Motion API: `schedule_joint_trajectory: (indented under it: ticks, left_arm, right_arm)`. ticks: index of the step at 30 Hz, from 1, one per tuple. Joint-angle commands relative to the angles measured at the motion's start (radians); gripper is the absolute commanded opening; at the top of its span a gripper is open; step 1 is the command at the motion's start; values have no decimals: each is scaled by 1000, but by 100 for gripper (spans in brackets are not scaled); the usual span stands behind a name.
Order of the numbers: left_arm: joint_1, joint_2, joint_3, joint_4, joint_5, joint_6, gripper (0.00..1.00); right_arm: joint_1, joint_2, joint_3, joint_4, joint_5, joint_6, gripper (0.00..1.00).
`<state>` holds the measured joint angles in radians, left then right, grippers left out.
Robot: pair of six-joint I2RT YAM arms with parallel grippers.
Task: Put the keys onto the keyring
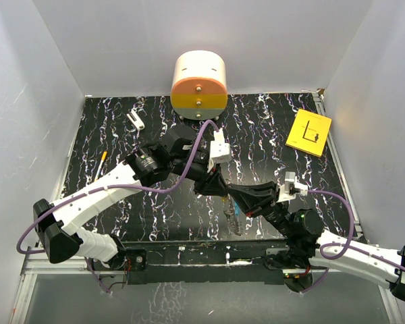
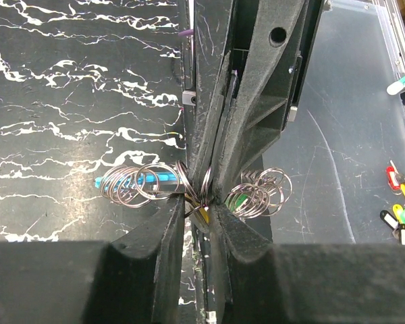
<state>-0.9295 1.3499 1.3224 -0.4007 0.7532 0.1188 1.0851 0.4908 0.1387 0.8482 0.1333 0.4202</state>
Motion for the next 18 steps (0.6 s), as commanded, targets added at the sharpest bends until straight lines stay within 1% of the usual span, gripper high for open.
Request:
schedule_joint_trajectory:
  ticks: [1, 8, 14, 16, 17, 18]
  left_arm:
    - [-6, -5, 41, 42, 46, -4, 15]
    - [-6, 1, 42, 63, 69, -34, 11]
    - [-7, 3, 38, 83, 98, -55, 3]
    - [-6, 3, 38, 87, 98, -68, 6]
    - [-5, 3, 38, 88, 98, -78, 13]
    - [-5, 3, 39, 90, 100, -86, 17]
  right_arm:
    - [6, 7, 23, 53, -20, -4, 8]
    - [6, 66, 30, 105, -28, -3, 8]
    - [6, 91, 27, 140, -32, -9, 8]
    - [6, 91, 22, 145, -36, -9, 8]
    - [6, 89, 18, 148, -37, -9, 8]
    - [5, 87, 12, 155, -39, -8, 8]
